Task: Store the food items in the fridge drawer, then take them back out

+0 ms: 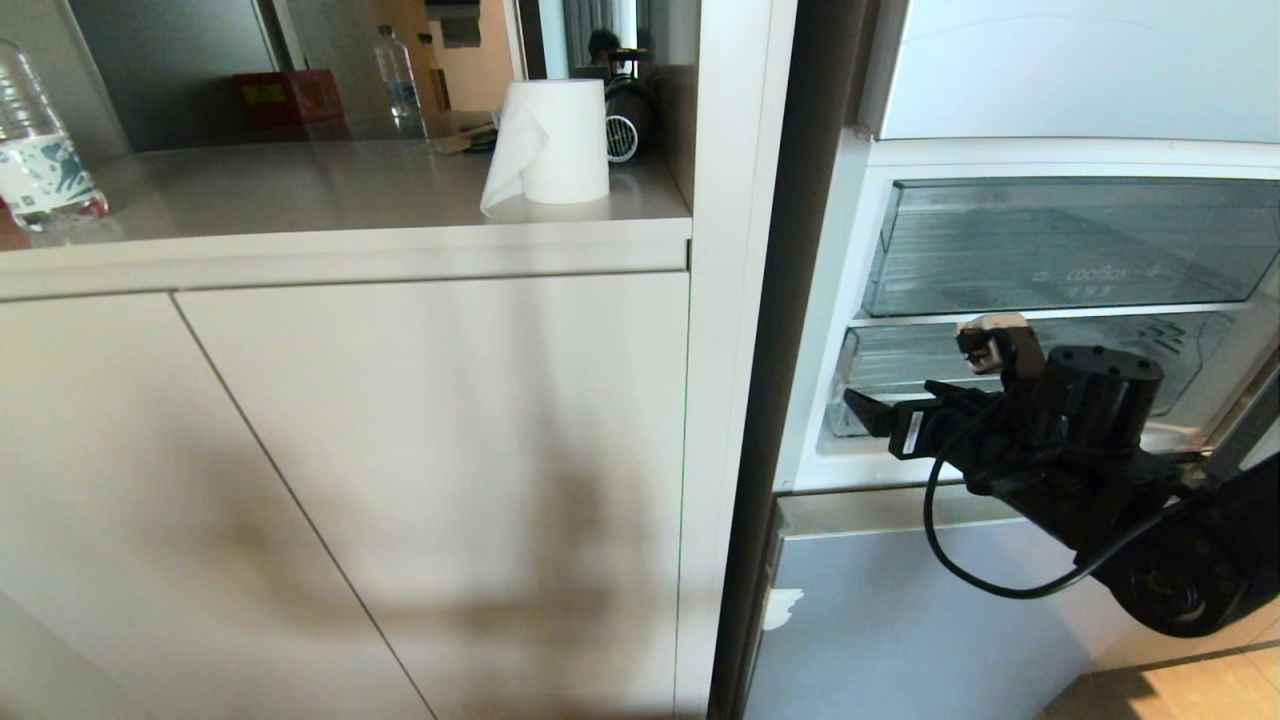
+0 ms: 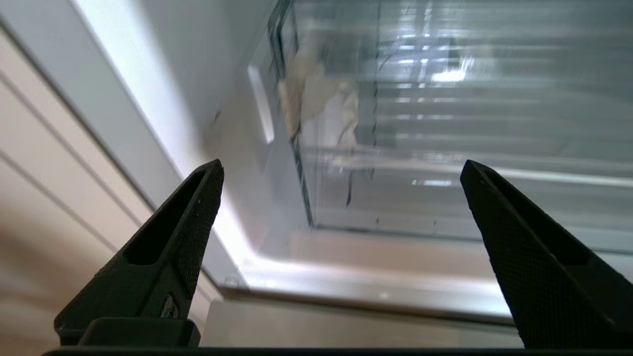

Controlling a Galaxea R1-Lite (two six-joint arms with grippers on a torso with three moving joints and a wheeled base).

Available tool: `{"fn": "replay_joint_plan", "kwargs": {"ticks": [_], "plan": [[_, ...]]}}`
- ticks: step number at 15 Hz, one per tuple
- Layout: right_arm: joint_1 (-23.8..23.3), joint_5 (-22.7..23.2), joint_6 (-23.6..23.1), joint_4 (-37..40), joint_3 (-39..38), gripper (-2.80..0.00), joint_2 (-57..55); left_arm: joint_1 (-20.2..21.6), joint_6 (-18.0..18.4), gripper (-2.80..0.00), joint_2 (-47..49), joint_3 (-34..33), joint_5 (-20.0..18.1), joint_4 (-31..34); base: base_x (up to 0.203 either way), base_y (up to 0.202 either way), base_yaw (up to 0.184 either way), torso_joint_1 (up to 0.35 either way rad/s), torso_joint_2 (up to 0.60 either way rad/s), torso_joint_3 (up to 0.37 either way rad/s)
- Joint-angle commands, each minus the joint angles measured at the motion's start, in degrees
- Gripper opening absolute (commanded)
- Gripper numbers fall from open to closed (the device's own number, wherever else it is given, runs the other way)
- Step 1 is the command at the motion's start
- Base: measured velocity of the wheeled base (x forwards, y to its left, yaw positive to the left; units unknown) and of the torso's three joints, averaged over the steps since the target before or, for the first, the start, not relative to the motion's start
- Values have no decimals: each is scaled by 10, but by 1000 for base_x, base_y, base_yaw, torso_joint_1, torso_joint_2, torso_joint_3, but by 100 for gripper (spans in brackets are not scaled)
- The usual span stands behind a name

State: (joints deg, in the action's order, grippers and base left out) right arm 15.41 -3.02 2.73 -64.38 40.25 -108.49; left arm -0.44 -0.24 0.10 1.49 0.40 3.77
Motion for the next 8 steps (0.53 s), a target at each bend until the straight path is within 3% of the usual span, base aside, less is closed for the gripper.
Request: {"fn": "replay_joint_plan", "kwargs": {"ticks": [1, 8], "plan": [[1, -4, 1, -4, 13, 0, -4, 0, 0, -280, 0, 0, 0, 0, 0, 0, 0, 0, 0, 0], [0, -9, 1, -4, 71, 0, -52, 0, 0, -280, 0, 0, 0, 0, 0, 0, 0, 0, 0, 0]]}}
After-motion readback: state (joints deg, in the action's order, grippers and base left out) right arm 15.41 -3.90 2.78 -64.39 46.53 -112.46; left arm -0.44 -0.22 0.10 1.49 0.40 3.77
